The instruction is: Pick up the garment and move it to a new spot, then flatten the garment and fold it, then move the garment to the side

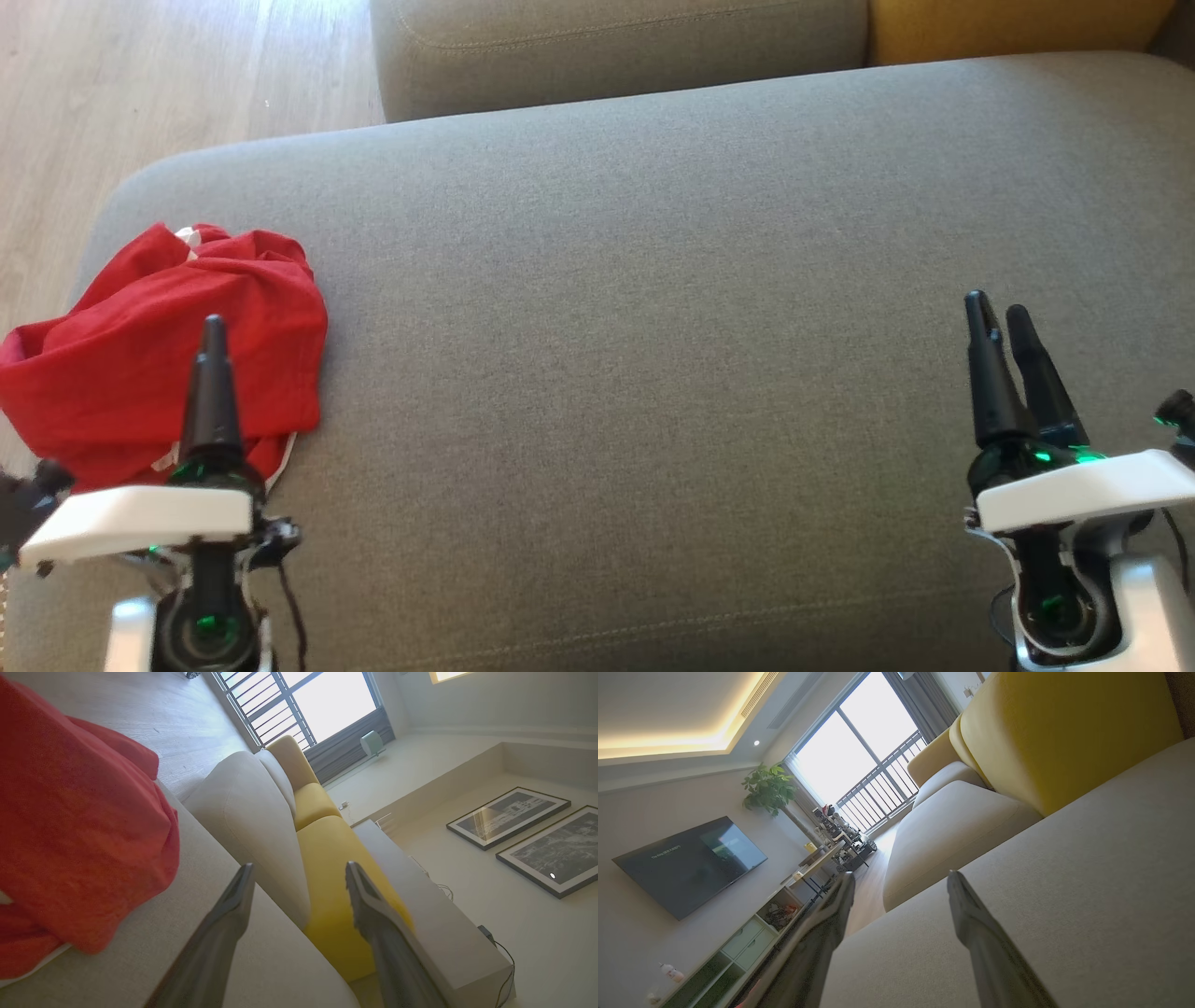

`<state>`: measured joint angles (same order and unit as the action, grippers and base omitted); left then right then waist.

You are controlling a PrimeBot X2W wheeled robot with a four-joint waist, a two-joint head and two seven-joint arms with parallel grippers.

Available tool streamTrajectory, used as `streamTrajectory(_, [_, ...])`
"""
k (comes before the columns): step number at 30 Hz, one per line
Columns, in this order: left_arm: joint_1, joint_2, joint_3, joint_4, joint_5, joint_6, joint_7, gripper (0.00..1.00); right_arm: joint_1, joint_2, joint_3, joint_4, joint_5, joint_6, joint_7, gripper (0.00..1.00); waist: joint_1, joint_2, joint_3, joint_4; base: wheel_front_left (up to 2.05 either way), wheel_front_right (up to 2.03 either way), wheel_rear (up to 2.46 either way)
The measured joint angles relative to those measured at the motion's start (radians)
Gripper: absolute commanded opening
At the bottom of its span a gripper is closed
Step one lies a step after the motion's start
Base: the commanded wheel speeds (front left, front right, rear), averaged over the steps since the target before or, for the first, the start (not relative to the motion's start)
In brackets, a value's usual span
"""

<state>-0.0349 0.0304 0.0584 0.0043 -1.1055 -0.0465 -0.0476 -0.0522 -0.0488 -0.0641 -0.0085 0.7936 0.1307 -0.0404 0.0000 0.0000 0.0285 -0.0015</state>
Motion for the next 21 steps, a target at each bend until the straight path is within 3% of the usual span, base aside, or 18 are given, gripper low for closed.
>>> streamTrajectory(9, [-0.004, 0.001, -0.100, -0.038, 0.245, 0.027, -0.025, 1.00, 0.000, -0.002, 0.025, -0.005, -0.150, 0.000, -0.028, 1.00, 0.0000, 0.0000, 0.002, -0.001, 0.00, 0.00, 0.00])
streamTrajectory(16, [-0.011, 0.011, -0.188, -0.054, 0.413, 0.078, -0.044, 1.00, 0.001, -0.002, 0.044, -0.010, -0.253, 0.000, -0.049, 1.00, 0.0000, 0.0000, 0.001, -0.001, 0.00, 0.00, 0.00])
streamTrajectory(21, [-0.011, 0.047, -0.268, -0.054, 0.494, 0.138, -0.059, 1.00, 0.002, 0.001, 0.044, -0.010, -0.317, 0.000, -0.059, 1.00, 0.0000, 0.0000, -0.002, -0.001, 0.00, 0.00, 0.00])
